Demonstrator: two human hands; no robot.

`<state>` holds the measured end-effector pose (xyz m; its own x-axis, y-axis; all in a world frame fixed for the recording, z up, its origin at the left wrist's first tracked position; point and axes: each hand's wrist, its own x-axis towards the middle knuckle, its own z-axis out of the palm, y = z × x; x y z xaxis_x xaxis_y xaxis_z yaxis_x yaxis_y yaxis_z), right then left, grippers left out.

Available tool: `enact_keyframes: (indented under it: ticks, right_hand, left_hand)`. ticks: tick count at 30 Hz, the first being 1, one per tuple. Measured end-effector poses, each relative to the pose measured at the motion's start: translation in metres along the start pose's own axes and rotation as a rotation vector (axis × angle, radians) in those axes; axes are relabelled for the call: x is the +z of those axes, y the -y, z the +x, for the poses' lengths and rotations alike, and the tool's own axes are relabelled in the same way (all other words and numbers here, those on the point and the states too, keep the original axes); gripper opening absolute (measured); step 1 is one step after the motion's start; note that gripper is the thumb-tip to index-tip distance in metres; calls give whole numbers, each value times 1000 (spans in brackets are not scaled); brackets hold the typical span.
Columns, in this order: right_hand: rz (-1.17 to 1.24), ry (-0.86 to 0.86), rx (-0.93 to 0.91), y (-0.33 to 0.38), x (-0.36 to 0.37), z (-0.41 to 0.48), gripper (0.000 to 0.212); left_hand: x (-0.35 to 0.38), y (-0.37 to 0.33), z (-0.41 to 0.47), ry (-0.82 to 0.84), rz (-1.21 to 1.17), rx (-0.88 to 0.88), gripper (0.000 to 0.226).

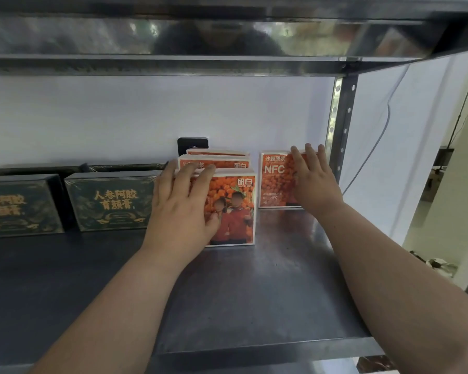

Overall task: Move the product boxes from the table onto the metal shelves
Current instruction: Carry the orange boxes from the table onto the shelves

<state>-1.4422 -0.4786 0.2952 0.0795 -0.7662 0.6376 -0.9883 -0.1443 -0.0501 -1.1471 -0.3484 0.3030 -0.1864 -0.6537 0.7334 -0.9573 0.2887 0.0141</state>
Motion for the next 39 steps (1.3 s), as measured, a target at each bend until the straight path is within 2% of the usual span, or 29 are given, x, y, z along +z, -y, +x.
enact_keyframes:
  ticks: [3,8,12,14,16,18,21,23,25,28,31,33,36,39]
  right_hand:
    - [-5,12,12,0,0,0,93]
    - [18,6,57,4,-5,-8,83]
    - [20,53,55,10,-13,-16,79]
    - [11,45,35,14,-19,-24,73]
    - [-10,100,38,22,-29,-35,68]
    - [-20,236,67,32,-39,-52,66]
    - [33,442,79,48,-48,-89,51]
    - [54,554,34,56,-54,-114,39]
    - [74,583,30,62,-65,-138,41]
    - [51,564,67,70,-88,-172,47]
    - [16,517,98,83,-111,-208,48]
    - [-4,441,125,93,-119,-239,50]
    - [69,267,98,104,-127,-297,58]
    - [88,348,107,108,-135,-365,61]
  left_hand:
    - [-1,2,1,-28,-3,8,80]
    - [-7,3,-2,-154,-62,12,64]
    - [-10,0,-5,-305,-56,116,40]
    - [-13,-3,-7,-326,-78,165,28]
    - [-16,-9,-11,-249,-121,197,17]
    - [-19,-16,-17,-107,-140,223,11]
    - [-19,-27,-30,221,-126,225,15]
    - [-14,-33,-44,452,-127,211,21]
    - [-10,-37,-57,670,-160,200,35]
    - [-9,-41,-71,825,-188,194,59]
    - [-19,-45,-85,868,-156,222,66]
    - [-29,-52,-98,835,-150,263,64]
    - [-42,-62,-127,686,-82,383,65]
    - [-46,-68,-165,482,-108,440,71]
